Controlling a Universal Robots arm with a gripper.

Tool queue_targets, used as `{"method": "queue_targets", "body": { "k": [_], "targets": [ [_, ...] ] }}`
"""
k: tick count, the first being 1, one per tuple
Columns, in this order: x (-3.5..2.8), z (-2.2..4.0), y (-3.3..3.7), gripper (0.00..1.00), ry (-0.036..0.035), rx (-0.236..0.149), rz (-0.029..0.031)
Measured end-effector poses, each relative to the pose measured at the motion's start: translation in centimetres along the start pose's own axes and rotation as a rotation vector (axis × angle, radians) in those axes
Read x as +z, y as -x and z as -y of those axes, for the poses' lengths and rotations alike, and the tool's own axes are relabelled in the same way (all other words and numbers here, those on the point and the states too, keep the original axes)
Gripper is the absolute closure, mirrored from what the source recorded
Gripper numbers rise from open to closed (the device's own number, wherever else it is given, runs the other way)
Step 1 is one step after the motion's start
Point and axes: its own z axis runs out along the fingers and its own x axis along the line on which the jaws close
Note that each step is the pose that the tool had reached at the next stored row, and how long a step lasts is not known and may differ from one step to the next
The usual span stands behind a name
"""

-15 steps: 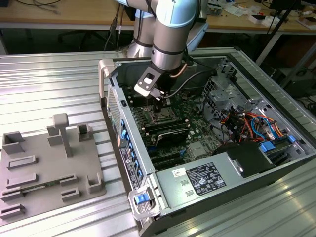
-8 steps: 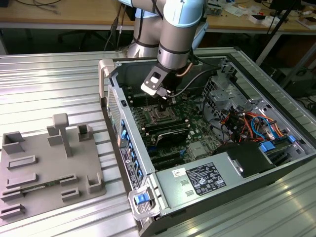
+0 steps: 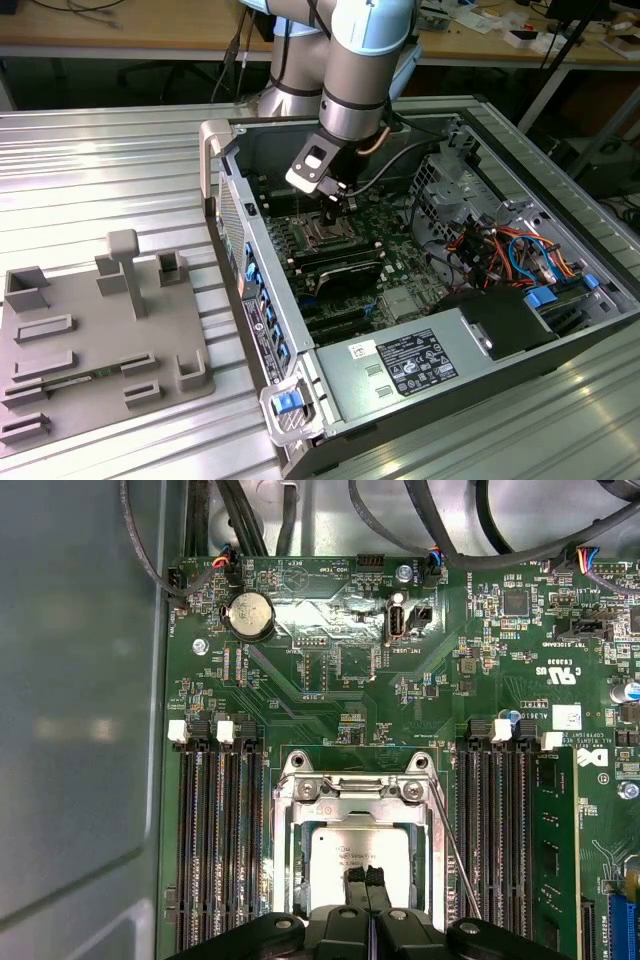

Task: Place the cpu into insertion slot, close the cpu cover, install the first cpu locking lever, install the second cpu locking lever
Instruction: 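Install the first cpu locking lever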

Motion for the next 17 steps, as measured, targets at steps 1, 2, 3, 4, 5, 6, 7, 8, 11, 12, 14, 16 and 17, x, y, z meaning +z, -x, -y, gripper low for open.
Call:
{"method": "queue_targets", "body": {
  "k": [1, 2, 3, 4, 5, 6, 7, 8, 11, 12, 14, 16, 17],
  "targets": [
    [0.0, 0.0, 0.0, 0.89, 0.0001, 0.0, 0.0],
    [0.0, -0.01, 0.0, 0.89, 0.0, 0.0, 0.0],
    [0.0, -0.01, 0.0, 0.89, 0.0, 0.0, 0.0],
    [0.0, -0.01, 0.0, 0.89, 0.0, 0.0, -0.0001],
    [0.0, -0.02, 0.0, 0.89, 0.0001, 0.0, 0.0],
    [0.0, -0.02, 0.0, 0.89, 0.0, 0.0, 0.0001],
    [-0.11, -0.03, 0.0, 0.89, -0.0002, 0.0, 0.0001],
    [-0.33, -0.05, 0.01, 0.89, 0.0001, 0.0, 0.0],
    [-0.92, -0.09, 0.03, 0.89, 0.0001, 0.0, 0.0],
    [-1.03, -0.09, 0.03, 0.89, -0.0001, 0.0, 0.0],
    [-1.23, -0.11, 0.04, 0.89, -0.0002, 0.0, 0.0],
    [-1.26, -0.11, 0.04, 0.89, 0.0014, -0.061, -0.0036],
    [-1.26, -0.11, 0.04, 0.89, 0.0019, -0.077, -0.0047]
  ]
}}
